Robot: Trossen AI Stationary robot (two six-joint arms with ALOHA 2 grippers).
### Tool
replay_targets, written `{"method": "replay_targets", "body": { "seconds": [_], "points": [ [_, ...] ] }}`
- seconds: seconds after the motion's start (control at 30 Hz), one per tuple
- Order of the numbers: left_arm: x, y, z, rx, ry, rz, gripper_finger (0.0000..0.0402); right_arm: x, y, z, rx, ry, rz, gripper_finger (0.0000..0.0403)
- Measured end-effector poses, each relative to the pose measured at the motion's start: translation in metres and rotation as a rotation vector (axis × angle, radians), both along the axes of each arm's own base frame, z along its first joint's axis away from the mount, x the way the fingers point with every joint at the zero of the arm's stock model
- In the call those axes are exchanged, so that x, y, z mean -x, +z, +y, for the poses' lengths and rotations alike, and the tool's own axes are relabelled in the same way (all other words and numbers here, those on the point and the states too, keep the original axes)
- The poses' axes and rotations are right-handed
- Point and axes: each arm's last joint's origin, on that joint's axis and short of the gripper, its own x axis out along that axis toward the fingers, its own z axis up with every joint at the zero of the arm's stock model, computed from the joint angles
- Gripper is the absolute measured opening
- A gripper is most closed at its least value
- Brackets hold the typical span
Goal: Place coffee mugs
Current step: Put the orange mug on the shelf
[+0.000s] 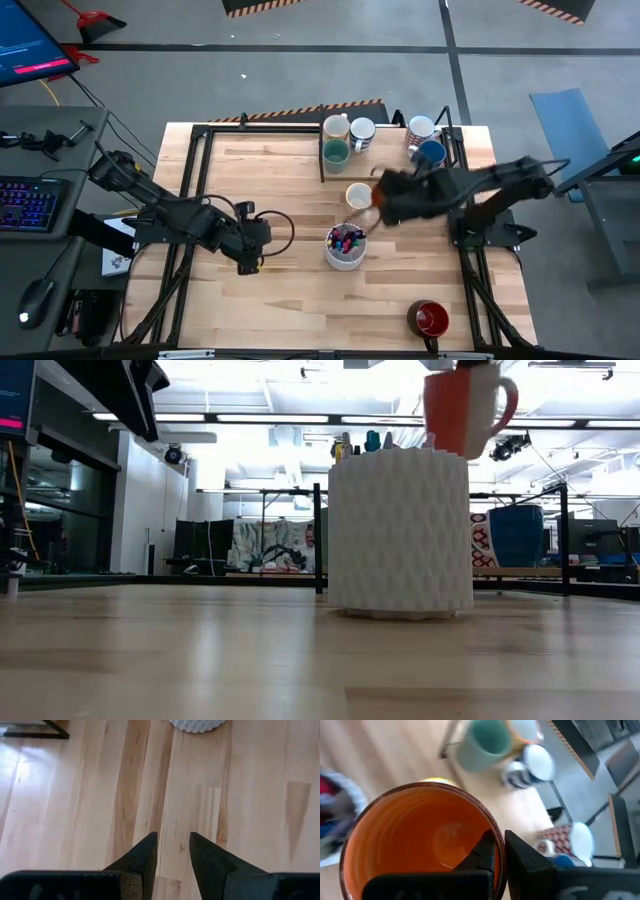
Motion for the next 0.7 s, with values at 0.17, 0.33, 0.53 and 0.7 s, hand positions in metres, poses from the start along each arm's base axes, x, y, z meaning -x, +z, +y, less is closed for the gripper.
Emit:
{"method": "replay_targets", "body": {
  "seconds": [0.17,0.33,0.53,0.7],
  "points": [
    [-0.001,-0.015,-0.001,-0.02,-0.056,-0.001,0.0104,0.024,0.002,-0.057,-0.056,-0.149,-0.063,0.0],
    [-0.002,-0.018,0.0,-0.027,-0.062,-0.009,0.0104,0.04,-0.015,-0.099,-0.152,-0.173,-0.214,0.0],
    [-0.002,-0.018,-0.001,-0.021,-0.061,-0.018,0.0104,0.047,-0.055,-0.149,-0.149,-0.207,-0.218,0.0],
    [-0.004,-0.017,-0.002,-0.011,-0.068,-0.038,0.0104,0.048,-0.071,-0.186,-0.206,-0.194,-0.254,0.0]
  ]
}}
